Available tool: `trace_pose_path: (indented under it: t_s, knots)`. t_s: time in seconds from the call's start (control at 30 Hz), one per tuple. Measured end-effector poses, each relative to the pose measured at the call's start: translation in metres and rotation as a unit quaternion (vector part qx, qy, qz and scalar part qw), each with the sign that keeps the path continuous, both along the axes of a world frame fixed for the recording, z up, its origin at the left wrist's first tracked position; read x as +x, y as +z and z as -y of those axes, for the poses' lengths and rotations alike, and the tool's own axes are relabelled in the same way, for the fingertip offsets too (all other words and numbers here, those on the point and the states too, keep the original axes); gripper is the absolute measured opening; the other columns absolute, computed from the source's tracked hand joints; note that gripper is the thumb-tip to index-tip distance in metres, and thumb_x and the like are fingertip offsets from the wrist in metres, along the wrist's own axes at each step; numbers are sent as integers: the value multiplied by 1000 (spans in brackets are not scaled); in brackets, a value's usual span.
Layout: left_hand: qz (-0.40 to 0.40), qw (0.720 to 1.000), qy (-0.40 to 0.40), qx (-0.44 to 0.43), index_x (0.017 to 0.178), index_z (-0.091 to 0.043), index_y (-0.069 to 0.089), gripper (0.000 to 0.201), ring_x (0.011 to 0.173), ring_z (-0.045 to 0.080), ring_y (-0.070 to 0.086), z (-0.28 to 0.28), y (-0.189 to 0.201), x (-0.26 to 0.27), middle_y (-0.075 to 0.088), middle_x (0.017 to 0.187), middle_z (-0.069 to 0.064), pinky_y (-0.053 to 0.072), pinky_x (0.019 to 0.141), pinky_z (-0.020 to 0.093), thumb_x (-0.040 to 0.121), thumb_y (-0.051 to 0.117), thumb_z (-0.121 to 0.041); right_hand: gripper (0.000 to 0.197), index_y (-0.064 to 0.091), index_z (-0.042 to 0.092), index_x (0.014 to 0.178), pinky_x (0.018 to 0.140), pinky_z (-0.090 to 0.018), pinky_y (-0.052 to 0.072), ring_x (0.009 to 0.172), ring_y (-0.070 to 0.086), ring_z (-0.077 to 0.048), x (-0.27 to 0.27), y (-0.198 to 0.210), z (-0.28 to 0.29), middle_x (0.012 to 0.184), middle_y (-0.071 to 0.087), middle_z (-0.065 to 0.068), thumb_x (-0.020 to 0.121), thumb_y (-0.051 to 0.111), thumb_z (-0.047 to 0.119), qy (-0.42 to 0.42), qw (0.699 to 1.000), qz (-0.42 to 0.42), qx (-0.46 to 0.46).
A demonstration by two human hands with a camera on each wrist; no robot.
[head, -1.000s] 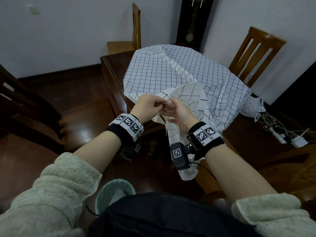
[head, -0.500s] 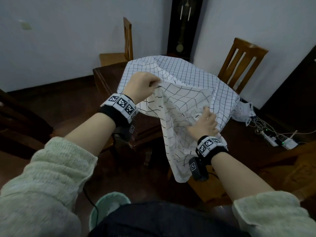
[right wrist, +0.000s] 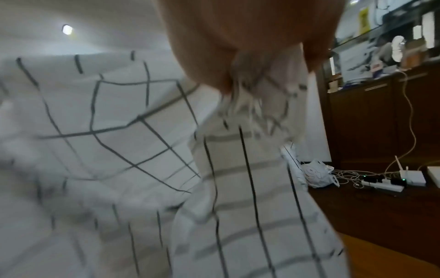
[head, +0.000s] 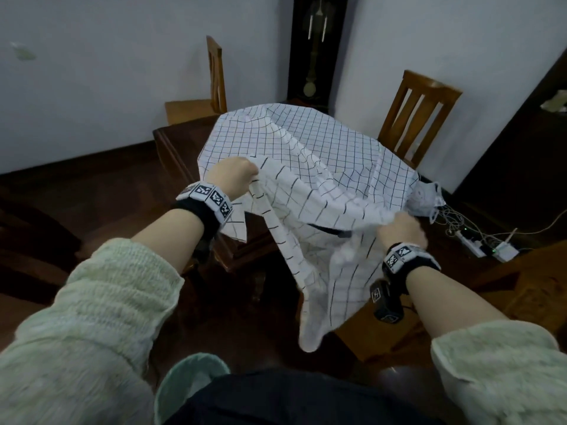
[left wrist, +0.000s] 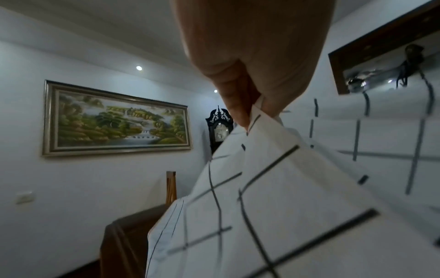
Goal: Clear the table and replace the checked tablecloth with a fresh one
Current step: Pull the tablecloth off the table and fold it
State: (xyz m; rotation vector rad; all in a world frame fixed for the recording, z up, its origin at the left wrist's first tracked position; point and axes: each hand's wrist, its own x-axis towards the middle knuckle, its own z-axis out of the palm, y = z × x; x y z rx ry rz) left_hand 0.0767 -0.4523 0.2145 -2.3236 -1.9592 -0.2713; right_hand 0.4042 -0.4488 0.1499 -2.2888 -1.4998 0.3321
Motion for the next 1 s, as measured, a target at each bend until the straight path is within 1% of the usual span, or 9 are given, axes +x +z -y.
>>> trace_pose_path:
  t_s: [0.07, 0.13, 0.2, 0.3, 0.37, 0.5, 0.6, 0.8, 1.0]
  knots:
    - [-12, 1000, 16, -6, 73, -1, 57, 17, 84, 35, 58, 0, -7, 1, 59, 81, 12, 46, 66, 40, 85, 47, 3, 32, 55, 14, 119, 89, -41, 39, 112, 53, -31, 13, 9, -10, 123, 58, -10, 87, 56, 11, -32, 990, 4, 136]
    - [-10, 999, 37, 2, 77, -2, 60, 16, 84, 35, 58, -2, -9, -3, 60, 83, 14, 42, 63, 38, 85, 48, 4, 46, 48, 17, 129, 97, -46, 35, 122, 46, -30, 25, 9, -6, 134, 51, -9, 86, 62, 15, -50, 989, 42, 135]
    - [-1, 998, 60, 21, 76, -3, 60, 16, 83, 36, 58, -5, -7, -10, 59, 82, 14, 44, 64, 40, 86, 49, 5, 43, 47, 18, 129, 101, -49, 31, 126, 42, -30, 37, -13, 3, 136, 48, -11, 89, 60, 29, -26, 994, 109, -16]
    - [14, 996, 59, 60, 75, -1, 61, 16, 81, 34, 59, -7, 1, -16, 60, 80, 15, 48, 66, 41, 85, 50, 5, 34, 56, 18, 120, 106, -49, 31, 128, 42, -33, 51, -69, 16, 133, 50, -13, 92, 53, 37, 59, 937, 141, -315]
    - [6, 997, 40, 69, 77, 0, 63, 16, 82, 34, 58, -8, 4, -11, 61, 82, 15, 46, 65, 40, 85, 50, 5, 54, 48, 8, 133, 105, -49, 36, 130, 41, -35, 48, -85, 17, 138, 45, -16, 86, 60, 33, 74, 921, 122, -363]
    - [3, 998, 10, 54, 73, -2, 58, 17, 83, 35, 57, -10, 0, 0, 59, 80, 12, 42, 62, 38, 84, 48, 6, 78, 31, 19, 141, 107, -53, 32, 133, 35, -32, 10, -54, 7, 144, 37, -9, 77, 71, 39, 119, 958, 72, -251]
    - [31, 999, -10, 35, 89, -2, 68, 20, 92, 32, 60, -10, -8, 6, 66, 92, 11, 51, 71, 43, 87, 49, 2, 77, 33, 27, 143, 107, -49, 36, 134, 36, -25, -25, -34, 3, 146, 38, 0, 78, 70, 44, 208, 969, -17, -135]
    - [92, 992, -83, 9, 107, -6, 71, 26, 108, 25, 60, 6, -11, 26, 69, 110, 7, 47, 93, 40, 94, 49, -9, 62, 43, 27, 135, 100, -41, 46, 116, 50, -8, -94, -11, 12, 127, 51, 11, 82, 65, 51, 348, 910, -227, 10]
    - [148, 981, -121, 20, 114, -9, 69, 25, 106, 19, 61, 25, -18, 32, 70, 110, 3, 44, 92, 27, 94, 53, -11, 52, 48, 30, 129, 88, -35, 48, 104, 57, -8, -124, 3, 13, 116, 59, 14, 85, 58, 55, 347, 931, -105, 48]
